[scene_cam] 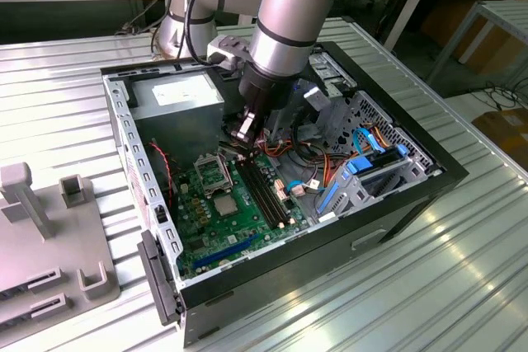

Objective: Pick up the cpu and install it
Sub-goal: 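Close the cpu cover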

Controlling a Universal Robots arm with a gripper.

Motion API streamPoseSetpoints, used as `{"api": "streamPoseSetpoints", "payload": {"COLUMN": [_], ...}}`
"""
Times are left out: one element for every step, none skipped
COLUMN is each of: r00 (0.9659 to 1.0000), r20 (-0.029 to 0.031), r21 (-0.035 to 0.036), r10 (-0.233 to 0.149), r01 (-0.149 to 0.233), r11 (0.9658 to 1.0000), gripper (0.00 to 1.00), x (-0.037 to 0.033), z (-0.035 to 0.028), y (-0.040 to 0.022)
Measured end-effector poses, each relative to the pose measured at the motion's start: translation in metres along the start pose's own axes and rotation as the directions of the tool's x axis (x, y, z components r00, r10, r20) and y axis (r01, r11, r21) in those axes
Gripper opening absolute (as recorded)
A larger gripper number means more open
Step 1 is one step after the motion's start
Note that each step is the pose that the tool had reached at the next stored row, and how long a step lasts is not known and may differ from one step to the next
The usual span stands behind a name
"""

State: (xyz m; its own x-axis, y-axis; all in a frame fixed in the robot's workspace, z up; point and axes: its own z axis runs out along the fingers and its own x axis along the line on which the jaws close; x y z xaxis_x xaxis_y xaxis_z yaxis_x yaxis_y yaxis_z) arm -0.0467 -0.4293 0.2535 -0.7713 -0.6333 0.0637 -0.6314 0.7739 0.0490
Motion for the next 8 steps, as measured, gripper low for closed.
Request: {"api": "streamPoseSetpoints", "payload": {"r00": [0.9996,0.9985,0.9973,0.9970,0.9969,0.9969,0.9969,0.9968], "r20": [0.0027,0.0321,0.0463,0.0501,0.0510,0.0509,0.0509,0.0509], "r21": [-0.0030,-0.0363,-0.0519,-0.0560,-0.0568,-0.0568,-0.0569,-0.0568], "r10": [-0.029,-0.045,-0.057,-0.059,-0.060,-0.060,-0.060,-0.061], "r01": [0.029,0.046,0.059,0.062,0.062,0.063,0.063,0.064], "r11": [0.9996,0.9983,0.9969,0.9965,0.9964,0.9964,0.9964,0.9964], "gripper": [0.11,0.11,0.11,0.11,0.11,0.11,0.11,0.11], "x": [-0.0024,-0.0026,-0.0029,-0.0030,-0.0030,-0.0030,-0.0030,-0.0030], "z": [0.0009,0.0023,0.0065,0.0077,0.0078,0.0078,0.0078,0.0078], "y": [0.0005,0.0006,0.0003,0.0003,0.0003,0.0003,0.0003,0.0003]}}
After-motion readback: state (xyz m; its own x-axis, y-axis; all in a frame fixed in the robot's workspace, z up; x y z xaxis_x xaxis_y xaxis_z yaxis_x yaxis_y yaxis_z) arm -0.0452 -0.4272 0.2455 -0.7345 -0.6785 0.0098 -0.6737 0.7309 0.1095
